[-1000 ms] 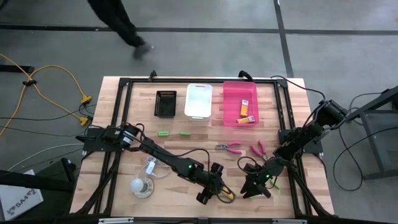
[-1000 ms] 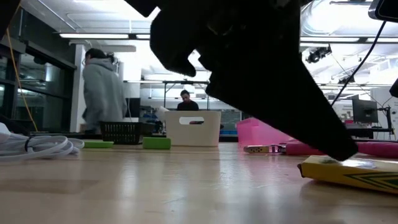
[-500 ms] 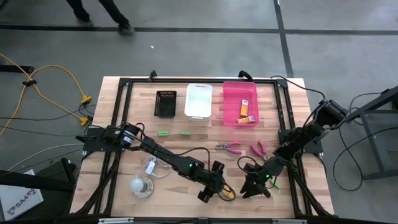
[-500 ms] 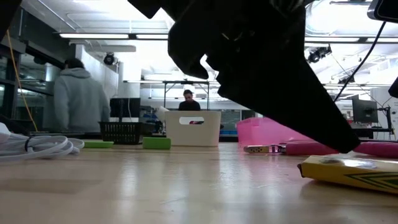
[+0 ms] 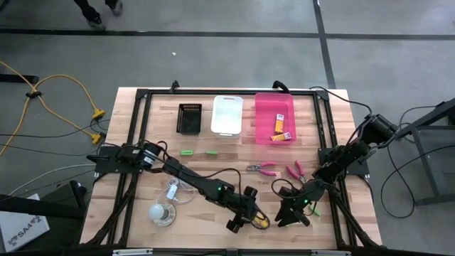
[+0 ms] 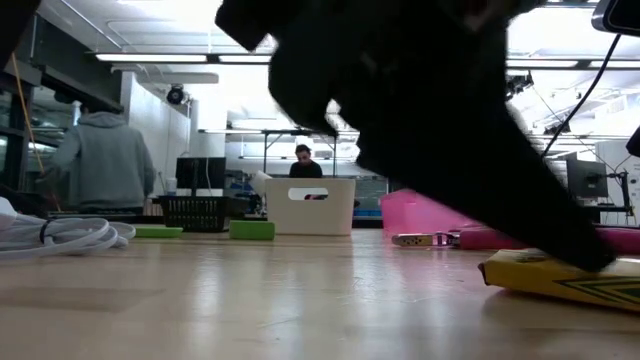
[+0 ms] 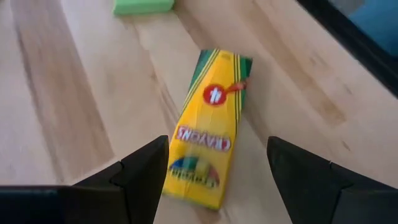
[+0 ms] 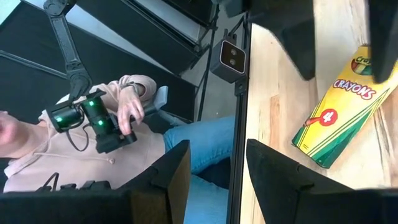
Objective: Pick & Place School Supplies
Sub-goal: Put the crayon box into the pink bin
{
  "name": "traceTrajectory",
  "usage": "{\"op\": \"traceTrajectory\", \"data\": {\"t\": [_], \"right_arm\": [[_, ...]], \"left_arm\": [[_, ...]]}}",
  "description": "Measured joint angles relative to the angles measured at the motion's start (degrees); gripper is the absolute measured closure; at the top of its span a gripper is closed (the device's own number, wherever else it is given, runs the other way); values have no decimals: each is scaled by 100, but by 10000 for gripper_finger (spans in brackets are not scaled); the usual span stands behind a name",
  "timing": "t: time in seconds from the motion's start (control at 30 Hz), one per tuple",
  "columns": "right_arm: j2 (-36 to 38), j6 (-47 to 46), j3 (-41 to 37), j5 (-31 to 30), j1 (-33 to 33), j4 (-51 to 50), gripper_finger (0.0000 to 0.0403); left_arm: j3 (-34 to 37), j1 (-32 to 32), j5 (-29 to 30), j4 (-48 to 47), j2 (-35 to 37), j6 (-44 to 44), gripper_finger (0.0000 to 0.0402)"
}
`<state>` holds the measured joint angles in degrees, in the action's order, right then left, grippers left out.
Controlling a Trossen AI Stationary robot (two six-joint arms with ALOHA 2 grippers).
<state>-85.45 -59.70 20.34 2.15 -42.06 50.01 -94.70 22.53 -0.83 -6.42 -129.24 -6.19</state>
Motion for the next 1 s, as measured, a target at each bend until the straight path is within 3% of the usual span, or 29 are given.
{"op": "traceTrajectory", "data": {"t": [1.0], "right_arm": [[0,0,0,100,0,79,256]], "left_arm": [[4,-126,-235,45,-176,347,136]]}}
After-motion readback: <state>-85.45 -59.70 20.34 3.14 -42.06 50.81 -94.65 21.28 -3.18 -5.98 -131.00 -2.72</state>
